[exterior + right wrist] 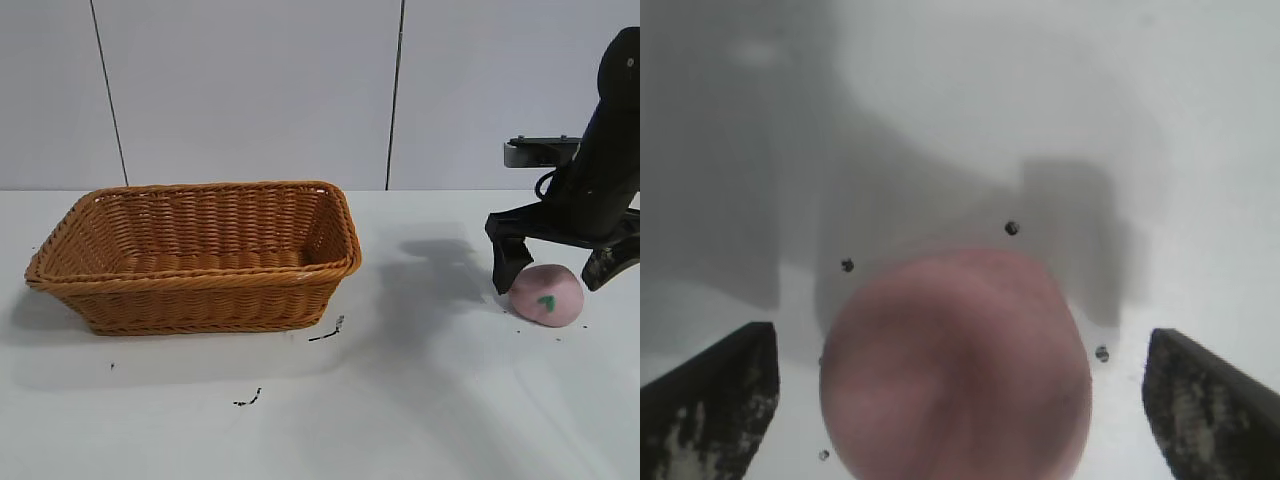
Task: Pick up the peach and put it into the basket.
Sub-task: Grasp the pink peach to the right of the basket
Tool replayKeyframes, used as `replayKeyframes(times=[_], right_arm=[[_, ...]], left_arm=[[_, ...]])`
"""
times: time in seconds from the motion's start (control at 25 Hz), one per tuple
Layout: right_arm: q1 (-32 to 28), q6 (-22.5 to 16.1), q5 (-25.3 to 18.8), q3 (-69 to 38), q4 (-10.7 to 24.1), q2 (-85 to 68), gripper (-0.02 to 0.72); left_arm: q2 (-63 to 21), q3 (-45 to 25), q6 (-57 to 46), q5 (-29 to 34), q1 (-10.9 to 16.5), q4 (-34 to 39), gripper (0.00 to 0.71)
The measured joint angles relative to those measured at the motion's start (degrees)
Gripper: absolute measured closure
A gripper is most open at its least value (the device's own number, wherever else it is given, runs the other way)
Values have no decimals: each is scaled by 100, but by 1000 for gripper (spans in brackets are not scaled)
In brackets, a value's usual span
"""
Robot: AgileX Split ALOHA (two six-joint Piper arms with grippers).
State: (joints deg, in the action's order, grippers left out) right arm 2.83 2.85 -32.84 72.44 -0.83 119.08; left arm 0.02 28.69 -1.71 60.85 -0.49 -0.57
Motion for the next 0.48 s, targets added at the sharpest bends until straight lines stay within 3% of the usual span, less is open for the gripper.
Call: replayKeyframes(times=[0.28, 0.32, 0.4, 0.44, 0.48], right_arm=[[0, 0, 21, 0, 0, 160, 41], [0, 0, 21, 0, 0, 160, 83], [0, 0, 21, 0, 0, 160, 234], [0, 0, 15, 0, 5, 160, 330], [0, 0, -6, 0, 6, 147, 482]], left_arm=[[0, 0, 0, 0, 0, 0, 17], [0, 0, 0, 0, 0, 0, 17], [0, 0, 0, 0, 0, 0, 17], [0, 0, 0, 0, 0, 0, 17], [0, 0, 0, 0, 0, 0, 17]])
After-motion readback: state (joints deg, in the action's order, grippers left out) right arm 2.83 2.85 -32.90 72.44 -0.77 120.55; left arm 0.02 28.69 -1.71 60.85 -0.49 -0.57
